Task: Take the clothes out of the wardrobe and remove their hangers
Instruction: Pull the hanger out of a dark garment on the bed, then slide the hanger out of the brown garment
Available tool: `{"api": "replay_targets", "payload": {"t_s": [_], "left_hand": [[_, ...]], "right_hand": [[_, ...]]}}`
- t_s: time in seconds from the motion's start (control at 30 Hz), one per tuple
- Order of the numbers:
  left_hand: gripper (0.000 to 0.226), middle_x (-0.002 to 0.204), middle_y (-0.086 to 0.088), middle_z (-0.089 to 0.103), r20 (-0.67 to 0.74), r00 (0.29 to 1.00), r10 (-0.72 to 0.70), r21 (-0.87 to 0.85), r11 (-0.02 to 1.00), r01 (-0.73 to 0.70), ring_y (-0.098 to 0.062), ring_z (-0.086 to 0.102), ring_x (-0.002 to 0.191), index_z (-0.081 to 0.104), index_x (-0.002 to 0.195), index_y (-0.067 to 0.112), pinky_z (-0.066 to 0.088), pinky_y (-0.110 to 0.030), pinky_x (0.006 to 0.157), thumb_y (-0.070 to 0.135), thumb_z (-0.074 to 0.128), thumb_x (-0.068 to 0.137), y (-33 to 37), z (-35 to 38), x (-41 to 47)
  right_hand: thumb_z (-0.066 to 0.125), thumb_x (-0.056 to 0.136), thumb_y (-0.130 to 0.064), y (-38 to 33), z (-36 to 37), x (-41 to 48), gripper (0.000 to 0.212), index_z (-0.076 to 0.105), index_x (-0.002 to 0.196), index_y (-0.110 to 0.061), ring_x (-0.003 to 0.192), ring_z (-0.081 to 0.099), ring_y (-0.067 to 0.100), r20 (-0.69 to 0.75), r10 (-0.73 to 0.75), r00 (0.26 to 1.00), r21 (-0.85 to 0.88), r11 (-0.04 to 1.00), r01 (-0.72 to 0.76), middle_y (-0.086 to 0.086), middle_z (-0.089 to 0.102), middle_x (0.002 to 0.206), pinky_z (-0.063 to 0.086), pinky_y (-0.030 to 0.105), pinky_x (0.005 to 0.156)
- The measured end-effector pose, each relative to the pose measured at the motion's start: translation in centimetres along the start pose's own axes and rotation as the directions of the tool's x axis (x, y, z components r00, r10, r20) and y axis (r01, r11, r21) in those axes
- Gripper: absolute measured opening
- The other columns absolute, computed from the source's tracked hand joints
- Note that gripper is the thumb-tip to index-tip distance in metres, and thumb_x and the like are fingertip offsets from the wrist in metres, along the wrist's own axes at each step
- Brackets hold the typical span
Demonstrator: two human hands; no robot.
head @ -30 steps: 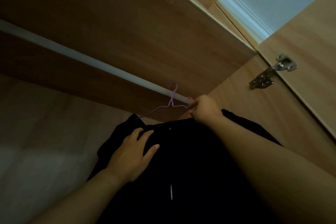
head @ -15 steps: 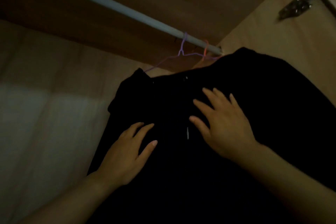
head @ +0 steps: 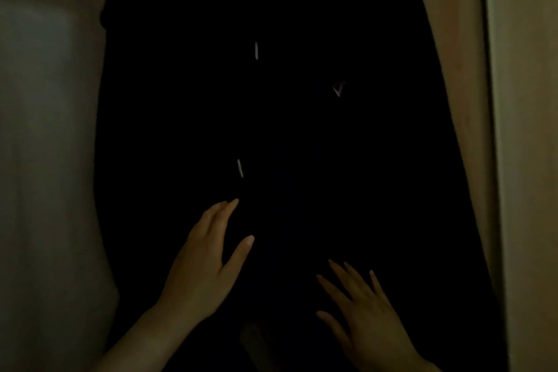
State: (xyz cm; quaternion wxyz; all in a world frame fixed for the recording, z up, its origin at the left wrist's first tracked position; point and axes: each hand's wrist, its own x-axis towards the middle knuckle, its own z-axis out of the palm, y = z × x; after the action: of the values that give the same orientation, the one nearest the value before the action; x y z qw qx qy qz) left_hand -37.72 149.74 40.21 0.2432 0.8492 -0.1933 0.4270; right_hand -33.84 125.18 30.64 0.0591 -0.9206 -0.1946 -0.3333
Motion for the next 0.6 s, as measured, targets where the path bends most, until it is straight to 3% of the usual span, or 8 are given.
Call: {"api": "replay_targets", "payload": {"t_s": [0.07, 0.17, 0.23, 0.3, 0.4, 0.53, 0.6], "left_hand": [[0.082, 0.152, 0.015, 0.019, 0.060, 0.998, -0.028, -0.001, 1.000, 0.029, -0.005, 0.022, 0.138, 0.020, 0.146, 0.034, 0.026, -0.028, 0.110, 0.078, 0.016, 0.077, 0.7, 1.7, -4.0], [0.080, 0.152, 0.010, 0.023, 0.161, 0.985, -0.059, 0.029, 0.998, 0.055, -0.010, 0.023, 0.138, 0.022, 0.146, 0.031, 0.026, -0.030, 0.109, 0.077, 0.012, 0.081, 1.7, 4.4, -10.3], [0.077, 0.151, 0.007, 0.027, 0.225, 0.971, -0.083, 0.034, 0.996, 0.078, -0.012, 0.026, 0.137, 0.024, 0.145, 0.030, 0.026, -0.030, 0.107, 0.075, 0.012, 0.084, 2.4, 6.5, -14.7], [0.073, 0.150, 0.007, 0.028, 0.309, 0.944, -0.116, -0.004, 0.992, 0.124, -0.012, 0.027, 0.137, 0.022, 0.145, 0.033, 0.026, -0.029, 0.107, 0.073, 0.014, 0.085, 3.6, 8.5, -18.7], [0.070, 0.150, 0.009, 0.030, 0.478, 0.870, -0.124, -0.101, 0.976, 0.194, -0.010, 0.027, 0.137, 0.023, 0.143, 0.039, 0.027, -0.031, 0.110, 0.071, 0.018, 0.081, 6.2, 10.9, -24.2], [0.074, 0.144, -0.001, 0.043, 0.657, 0.753, -0.045, -0.160, 0.967, 0.198, -0.017, 0.038, 0.132, 0.041, 0.139, 0.024, 0.029, -0.031, 0.108, 0.067, 0.022, 0.081, 12.6, 13.6, -30.4], [0.074, 0.141, -0.003, 0.046, 0.725, 0.688, 0.033, -0.182, 0.972, 0.146, -0.020, 0.042, 0.129, 0.044, 0.138, 0.022, 0.032, -0.033, 0.108, 0.066, 0.022, 0.082, 16.4, 14.6, -33.2]], "right_hand": [[0.012, 0.095, -0.058, 0.3, 1.6, -4.3, 0.054, 0.049, 0.125, -0.031, 0.123, 0.042, 0.017, 0.087, 0.067, 0.994, -0.030, 0.997, -0.065, -0.003, 0.056, 0.131, 0.011, 0.035, 0.106], [0.012, 0.096, -0.057, 0.1, 2.2, -10.9, 0.057, 0.053, 0.126, -0.030, 0.120, 0.054, 0.020, 0.188, 0.158, 0.970, 0.005, 0.987, -0.162, -0.003, 0.054, 0.133, 0.034, 0.038, 0.104], [0.012, 0.096, -0.057, -0.5, 2.2, -14.9, 0.058, 0.048, 0.132, -0.028, 0.123, 0.051, 0.024, 0.250, 0.189, 0.950, 0.047, 0.977, -0.207, 0.000, 0.049, 0.138, 0.044, 0.043, 0.097], [0.013, 0.096, -0.059, -1.0, 1.6, -18.7, 0.059, 0.039, 0.139, -0.026, 0.129, 0.043, 0.029, 0.318, 0.219, 0.922, 0.088, 0.962, -0.259, 0.003, 0.042, 0.144, 0.041, 0.049, 0.097], [0.014, 0.097, -0.056, -1.7, 0.3, -25.2, 0.058, 0.037, 0.138, -0.023, 0.124, 0.049, 0.033, 0.393, 0.289, 0.873, 0.063, 0.939, -0.339, 0.008, 0.047, 0.140, 0.046, 0.050, 0.092], [0.004, 0.087, -0.063, -1.8, -3.9, -33.6, 0.074, 0.028, 0.145, -0.024, 0.136, 0.031, 0.031, 0.460, 0.401, 0.792, 0.030, 0.885, -0.466, 0.008, 0.031, 0.150, 0.028, 0.050, 0.108], [0.005, 0.085, -0.066, -1.5, -6.3, -38.2, 0.076, 0.028, 0.144, -0.024, 0.135, 0.031, 0.029, 0.453, 0.493, 0.743, -0.037, 0.843, -0.537, 0.006, 0.034, 0.149, 0.026, 0.046, 0.110]]}}
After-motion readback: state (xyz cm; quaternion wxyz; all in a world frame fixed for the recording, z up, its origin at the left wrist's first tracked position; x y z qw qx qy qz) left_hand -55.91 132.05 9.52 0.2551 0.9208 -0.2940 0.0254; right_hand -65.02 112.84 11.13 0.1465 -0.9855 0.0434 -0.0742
